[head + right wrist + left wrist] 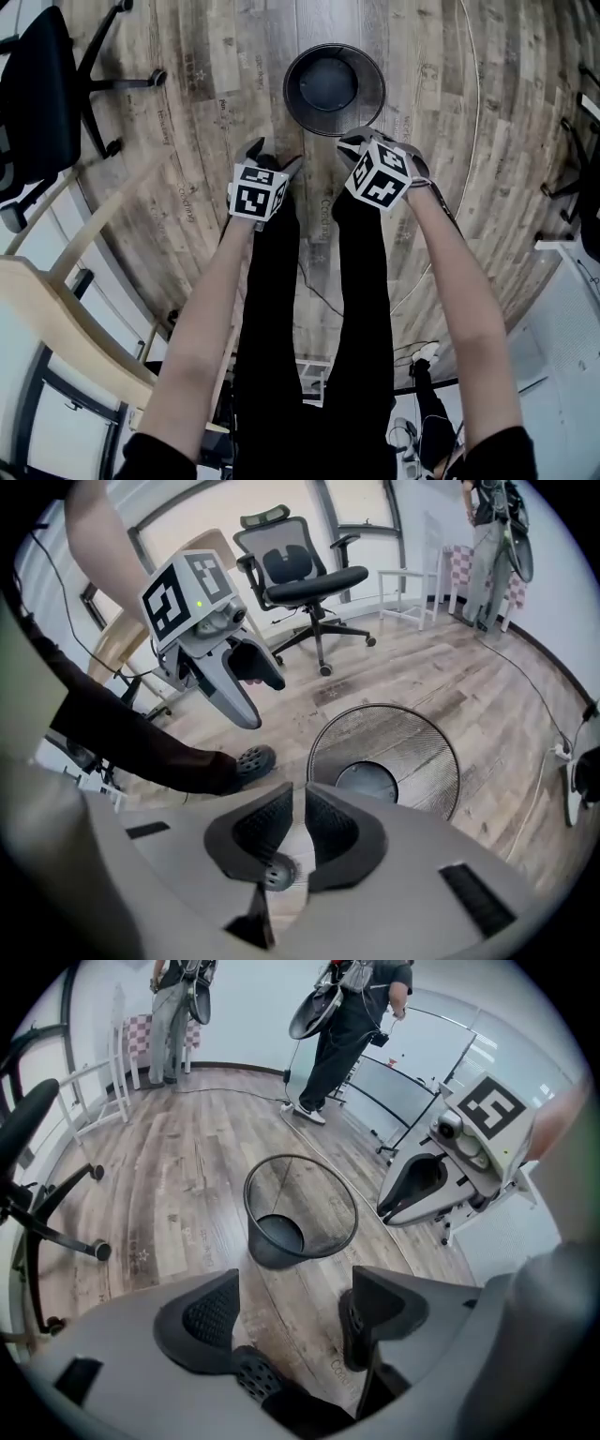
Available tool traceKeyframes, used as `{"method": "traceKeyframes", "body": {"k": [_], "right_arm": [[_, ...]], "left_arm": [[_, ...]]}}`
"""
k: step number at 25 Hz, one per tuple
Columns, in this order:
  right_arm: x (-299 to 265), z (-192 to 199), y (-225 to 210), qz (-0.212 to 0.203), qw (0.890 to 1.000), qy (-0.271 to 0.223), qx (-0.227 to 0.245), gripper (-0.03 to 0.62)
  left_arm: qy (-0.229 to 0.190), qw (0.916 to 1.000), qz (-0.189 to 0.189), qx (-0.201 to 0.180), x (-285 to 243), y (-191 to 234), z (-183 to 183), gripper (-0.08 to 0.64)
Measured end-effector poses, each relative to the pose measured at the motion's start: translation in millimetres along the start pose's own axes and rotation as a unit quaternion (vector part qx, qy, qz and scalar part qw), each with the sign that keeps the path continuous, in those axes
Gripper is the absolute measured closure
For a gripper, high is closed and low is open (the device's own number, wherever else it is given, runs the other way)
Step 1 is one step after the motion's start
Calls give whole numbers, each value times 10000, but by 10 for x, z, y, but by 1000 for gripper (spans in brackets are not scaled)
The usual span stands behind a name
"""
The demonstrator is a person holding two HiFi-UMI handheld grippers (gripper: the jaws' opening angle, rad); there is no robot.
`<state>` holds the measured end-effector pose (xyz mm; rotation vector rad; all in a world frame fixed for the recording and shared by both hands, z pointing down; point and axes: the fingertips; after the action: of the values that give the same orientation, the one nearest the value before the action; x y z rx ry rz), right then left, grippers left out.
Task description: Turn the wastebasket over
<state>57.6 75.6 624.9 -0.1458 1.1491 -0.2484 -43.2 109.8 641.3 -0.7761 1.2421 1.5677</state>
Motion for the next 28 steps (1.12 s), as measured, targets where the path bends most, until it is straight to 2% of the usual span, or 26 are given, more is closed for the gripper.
{"method": "traceKeyframes", "body": {"k": [3,8,12,16,19,25,28], "right_arm": [[318,-45,116,60,9991,-192,-361,534],[961,-203,269,204,9932,-652,-940,541],[1455,-332,329,411,9876,-933,-1191,545],[2016,-562,378,631,9763,-1339,-1577,548],[2462,-724,479,824,9703,-1563,-1649,551],[3301,-1104,541,1160,9522,-2204,-1771,558],[3855,-1320,516,1379,9372,-2638,-1820,560]], "left_arm": [[-75,10000,47,23,262,-160,-104,167],[-356,9992,159,87,758,-511,-388,238],[-672,9973,290,50,1122,-824,-675,309],[-965,9942,472,-58,1557,-1138,-968,380],[-1163,9906,708,-108,1941,-1435,-1185,433],[-1824,9780,1007,-46,2747,-1819,-1748,472],[-2147,9710,1038,-178,3229,-2061,-2061,489]]}}
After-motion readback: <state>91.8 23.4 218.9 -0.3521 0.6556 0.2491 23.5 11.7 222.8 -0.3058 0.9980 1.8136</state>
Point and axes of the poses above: the fingertips, and each gripper's own axes: x backward along the fingers, y to its left, z out of its underside, and after that the axes turned 6 degrees about x, right-handed
